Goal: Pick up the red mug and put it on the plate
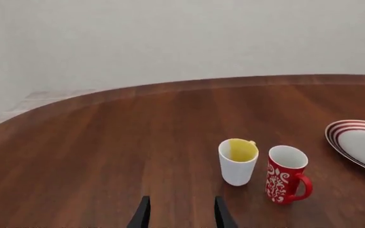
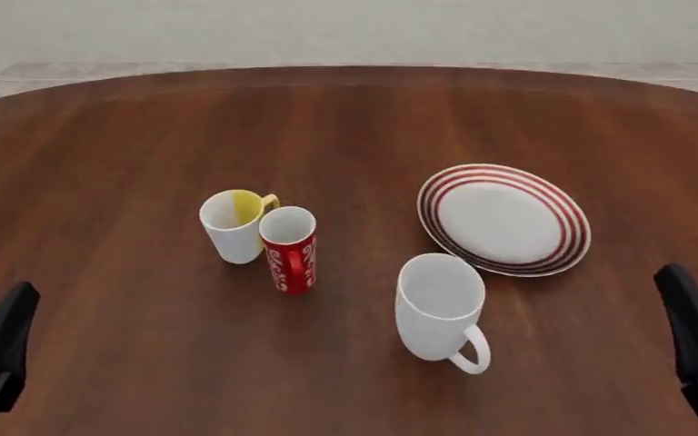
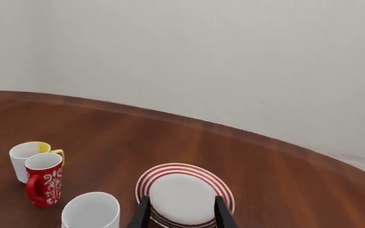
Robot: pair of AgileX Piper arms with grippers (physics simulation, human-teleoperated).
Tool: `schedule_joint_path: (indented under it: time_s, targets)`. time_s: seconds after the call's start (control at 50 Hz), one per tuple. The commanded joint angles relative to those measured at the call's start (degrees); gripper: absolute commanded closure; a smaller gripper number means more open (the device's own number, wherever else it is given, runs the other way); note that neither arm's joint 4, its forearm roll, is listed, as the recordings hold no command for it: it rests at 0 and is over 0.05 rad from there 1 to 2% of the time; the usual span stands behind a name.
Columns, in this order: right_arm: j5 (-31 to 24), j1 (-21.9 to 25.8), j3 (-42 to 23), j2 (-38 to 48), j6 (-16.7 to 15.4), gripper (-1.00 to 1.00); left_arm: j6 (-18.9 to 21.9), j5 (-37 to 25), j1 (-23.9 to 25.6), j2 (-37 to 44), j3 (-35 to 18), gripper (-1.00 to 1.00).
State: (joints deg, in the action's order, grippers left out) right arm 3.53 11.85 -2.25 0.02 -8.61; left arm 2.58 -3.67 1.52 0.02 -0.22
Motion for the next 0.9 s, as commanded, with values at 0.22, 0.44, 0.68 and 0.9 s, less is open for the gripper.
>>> schedule_joint_path:
  time_s: [0.22, 0.44, 0.68, 0.9]
  targets:
    - [-19.4, 12.8, -32.8, 13.7, 0.4, -1.0, 0.5, -1.0, 0.2, 0.1, 0.2, -1.0]
    - [-19.3, 18.9, -35.1, 18.1, 1.9, -1.0, 0.7, -1.5, 0.2, 0.1, 0.2, -1.0]
    - [-18.5, 27.5, -38.5, 25.5, 1.5, -1.0, 0.7, -1.8, 0.2, 0.0, 0.2, -1.0]
    - [-16.5, 33.6, -40.8, 34.1, 2.5, -1.0, 0.8, -2.1, 0.1, 0.0, 0.2, -1.0]
